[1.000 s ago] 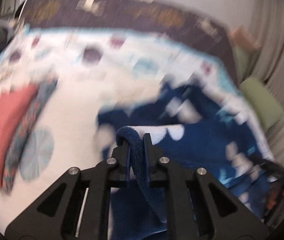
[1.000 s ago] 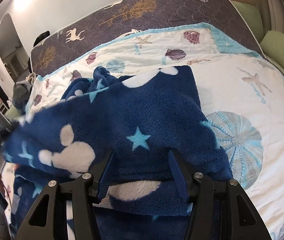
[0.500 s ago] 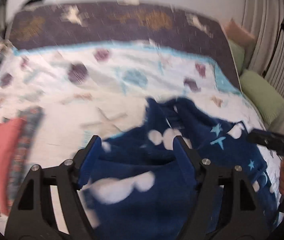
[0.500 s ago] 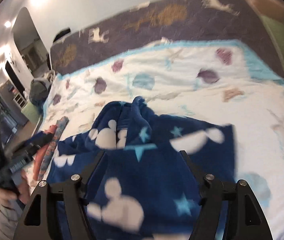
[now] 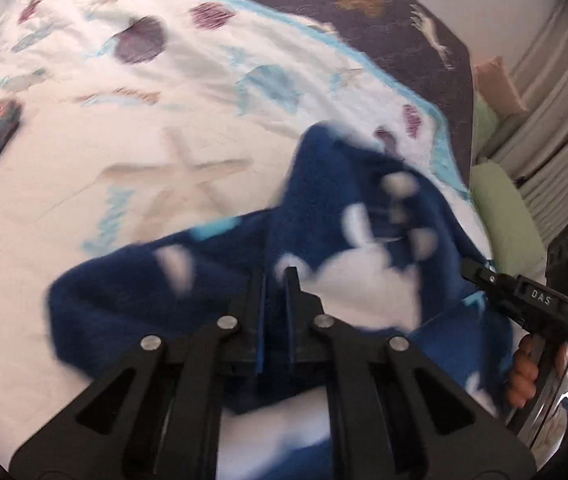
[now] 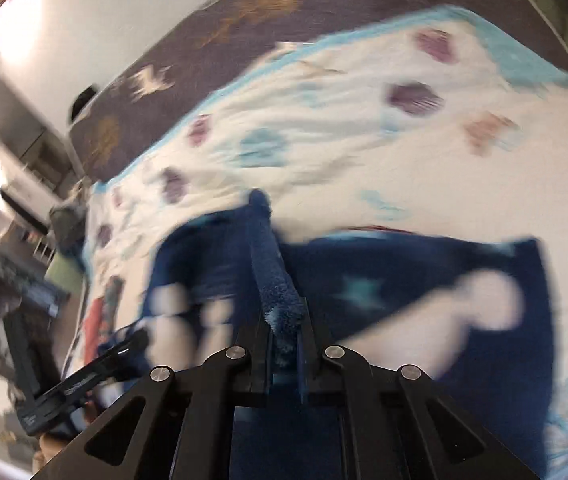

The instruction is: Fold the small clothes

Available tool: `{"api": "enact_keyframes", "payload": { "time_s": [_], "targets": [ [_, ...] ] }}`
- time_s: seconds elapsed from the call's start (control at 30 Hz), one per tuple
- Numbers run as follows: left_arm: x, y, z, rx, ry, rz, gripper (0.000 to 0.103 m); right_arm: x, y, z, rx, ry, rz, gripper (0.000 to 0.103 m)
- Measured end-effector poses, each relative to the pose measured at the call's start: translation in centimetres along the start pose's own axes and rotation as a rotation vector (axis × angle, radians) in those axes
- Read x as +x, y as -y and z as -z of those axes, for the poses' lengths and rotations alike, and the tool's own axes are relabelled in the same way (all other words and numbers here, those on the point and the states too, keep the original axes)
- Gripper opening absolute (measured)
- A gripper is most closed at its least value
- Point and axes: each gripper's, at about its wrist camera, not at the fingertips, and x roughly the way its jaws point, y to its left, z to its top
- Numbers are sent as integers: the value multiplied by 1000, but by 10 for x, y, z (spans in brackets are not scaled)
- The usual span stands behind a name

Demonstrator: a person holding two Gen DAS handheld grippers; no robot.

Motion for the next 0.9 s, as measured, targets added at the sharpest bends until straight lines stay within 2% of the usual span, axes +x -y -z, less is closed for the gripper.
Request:
{"api": "enact_keyframes", "payload": {
  "time_s": [0.07, 0.1, 0.17, 0.23, 0.33, 0.37, 0.4, 0.47, 0.5, 0.53, 0.57, 0.6, 0.63, 0.7, 0.73, 0.9],
  "targets": [
    [1, 5, 4, 36, 9, -29, 9, 17, 27, 7, 78, -66, 2, 7],
    [-2, 12, 5, 70, 14, -62, 9, 19, 27, 11, 69, -53, 7, 7],
    [-7, 22, 1, 118, 17, -104, 10, 14, 13, 12, -2, -28, 41, 19],
    [-25, 33, -2, 147, 60, -141, 11, 4, 2, 9, -40, -21, 89, 25],
    [-51, 44, -11, 162, 162, -148, 14, -28, -11, 4, -75, 122, 183, 31],
    [-56, 48, -13, 153, 185, -127, 14, -39, -19, 4, -102, 175, 165, 31],
    [-58, 53, -17, 139, 197, -81, 14, -41, -25, 4, -113, 183, 130, 30],
    [-45, 60, -22, 112, 156, 18, 14, -34, -37, 2, -129, 131, -25, 24],
    [-28, 61, -23, 95, 99, 46, 15, -21, -43, -1, -129, 80, -73, 18],
    [-9, 60, -23, 83, 48, 22, 15, -11, -44, -2, -127, 56, -67, 15],
    [10, 56, -19, 74, 2, -54, 15, 9, -39, -4, -109, 19, 1, 15],
    [31, 45, -14, 65, -31, -94, 14, 20, -32, -2, -91, 5, 71, 14],
    [34, 35, -11, 43, 0, -26, 14, 37, -19, 0, -72, -9, 161, 7],
    [30, 22, -11, -14, 16, 51, 14, 46, 6, 6, -14, 38, 66, 4],
    [30, 21, -11, -13, 17, 54, 14, 43, 11, 6, 13, 40, 37, 4],
    [13, 47, -8, 91, 42, -41, 14, 38, 0, 10, -25, 65, 66, 5]
  ]
}}
